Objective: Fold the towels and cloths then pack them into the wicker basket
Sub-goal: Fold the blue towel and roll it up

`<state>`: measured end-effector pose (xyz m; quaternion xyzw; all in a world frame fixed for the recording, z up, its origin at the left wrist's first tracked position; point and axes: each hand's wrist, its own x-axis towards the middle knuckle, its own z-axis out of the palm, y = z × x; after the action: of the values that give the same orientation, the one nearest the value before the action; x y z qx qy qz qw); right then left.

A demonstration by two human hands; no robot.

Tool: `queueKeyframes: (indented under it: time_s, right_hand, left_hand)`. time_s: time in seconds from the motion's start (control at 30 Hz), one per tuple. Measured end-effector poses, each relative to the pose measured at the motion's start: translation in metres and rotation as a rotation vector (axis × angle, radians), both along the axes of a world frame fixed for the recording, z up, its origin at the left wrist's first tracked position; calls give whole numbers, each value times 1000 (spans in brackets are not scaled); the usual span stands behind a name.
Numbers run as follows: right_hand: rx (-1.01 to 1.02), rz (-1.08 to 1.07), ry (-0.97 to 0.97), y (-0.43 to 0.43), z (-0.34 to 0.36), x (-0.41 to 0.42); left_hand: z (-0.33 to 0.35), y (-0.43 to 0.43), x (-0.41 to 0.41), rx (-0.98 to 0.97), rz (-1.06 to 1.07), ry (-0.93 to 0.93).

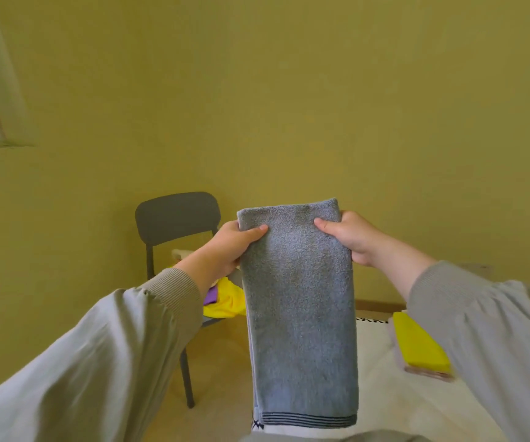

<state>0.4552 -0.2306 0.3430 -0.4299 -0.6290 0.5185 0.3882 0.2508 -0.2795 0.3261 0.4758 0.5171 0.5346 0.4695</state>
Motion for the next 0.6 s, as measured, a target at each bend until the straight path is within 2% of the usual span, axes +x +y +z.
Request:
queueKeyframes:
  time_s: [0.23,0.43,0.6]
  right_hand:
    - [-124,-93,-128,63,-73,17]
    - [-67,-229,-349,130,-159,17]
    - [96,-350,-482,181,-217,11]
  left_hand:
    - [-74,74,24,-134,64,48]
    - [-149,144,26,-104,103,392]
    - [-205,193,19,-86,174,613]
